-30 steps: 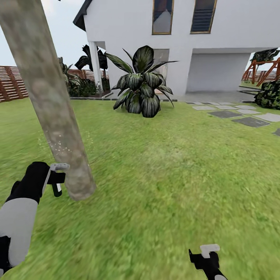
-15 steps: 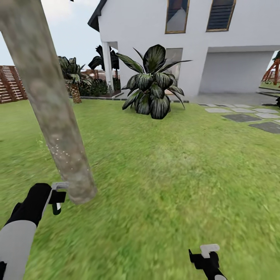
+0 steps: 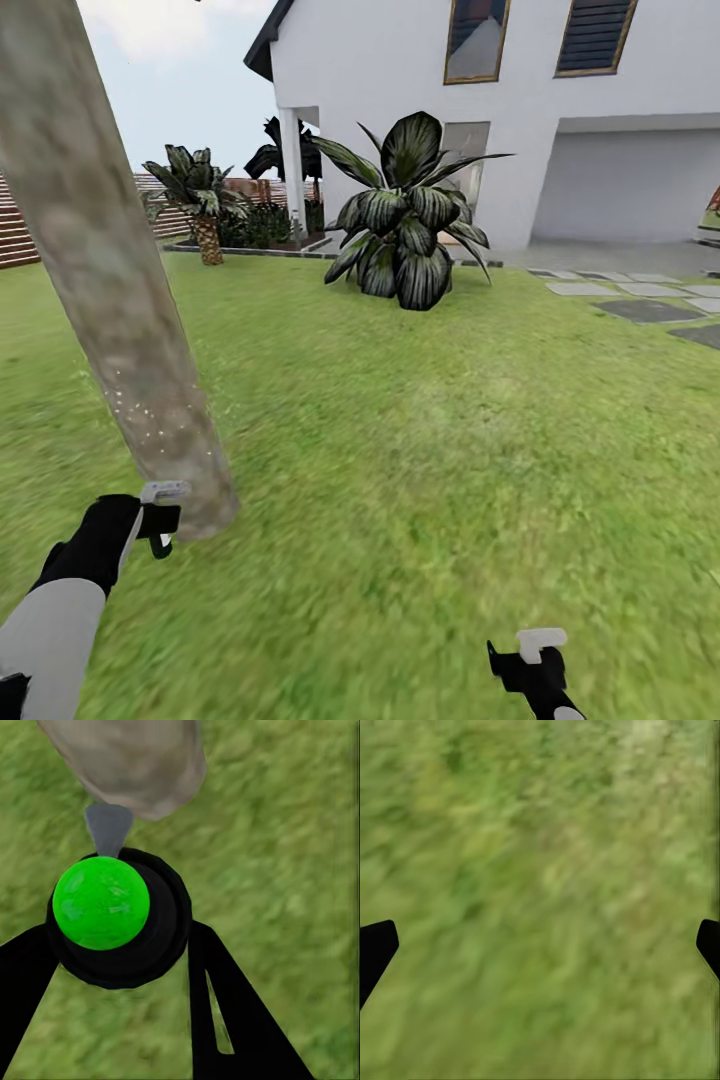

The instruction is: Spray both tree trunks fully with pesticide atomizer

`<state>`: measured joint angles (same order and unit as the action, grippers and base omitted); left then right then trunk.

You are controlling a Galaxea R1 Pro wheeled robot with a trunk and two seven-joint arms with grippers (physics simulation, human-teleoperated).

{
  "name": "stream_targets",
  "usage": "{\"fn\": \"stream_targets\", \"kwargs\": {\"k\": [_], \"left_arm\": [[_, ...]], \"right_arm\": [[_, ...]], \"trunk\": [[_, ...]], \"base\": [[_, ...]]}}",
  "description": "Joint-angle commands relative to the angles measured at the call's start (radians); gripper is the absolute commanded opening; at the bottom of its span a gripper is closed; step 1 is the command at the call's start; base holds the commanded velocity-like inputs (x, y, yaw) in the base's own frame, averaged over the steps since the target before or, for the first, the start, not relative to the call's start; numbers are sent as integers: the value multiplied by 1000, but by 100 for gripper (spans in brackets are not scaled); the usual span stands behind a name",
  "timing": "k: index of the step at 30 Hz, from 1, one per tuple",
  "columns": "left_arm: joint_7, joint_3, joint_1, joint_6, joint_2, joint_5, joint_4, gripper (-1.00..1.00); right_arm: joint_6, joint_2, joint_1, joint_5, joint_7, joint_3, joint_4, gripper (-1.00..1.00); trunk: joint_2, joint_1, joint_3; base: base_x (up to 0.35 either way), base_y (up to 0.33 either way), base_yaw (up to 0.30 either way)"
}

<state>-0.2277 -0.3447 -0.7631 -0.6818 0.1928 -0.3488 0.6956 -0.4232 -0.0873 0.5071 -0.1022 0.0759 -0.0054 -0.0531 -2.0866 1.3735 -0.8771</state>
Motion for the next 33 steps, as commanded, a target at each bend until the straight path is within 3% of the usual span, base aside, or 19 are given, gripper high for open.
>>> {"fn": "stream_targets", "kwargs": {"k": [1, 10, 14, 26, 33], "left_arm": [[-4, -4, -1, -3, -2, -12, 0, -100], [68, -3, 1, -2, -5, -7, -10, -100], [70, -3, 3, -2, -27, -8, -10, -100], [70, -3, 4, -2, -27, -9, -8, -100], [68, -5, 4, -4, -26, -8, 4, -100]], "right_arm": [[-2, 1, 1, -11, 7, -1, 1, 100], [-2, 3, 1, -11, 7, -1, 1, 100], [-2, 3, 0, -11, 7, -1, 1, 100], [-2, 3, 1, -11, 7, -1, 1, 100], [-2, 4, 1, -11, 7, -1, 1, 100]], "trunk": [[0, 0, -1], [0, 0, -1], [0, 0, -1], [0, 0, -1], [0, 0, -1]], "base": [[281, -211, 94], [252, -228, 266], [240, -234, 277], [221, -249, 67], [-16, -305, 204]]}}
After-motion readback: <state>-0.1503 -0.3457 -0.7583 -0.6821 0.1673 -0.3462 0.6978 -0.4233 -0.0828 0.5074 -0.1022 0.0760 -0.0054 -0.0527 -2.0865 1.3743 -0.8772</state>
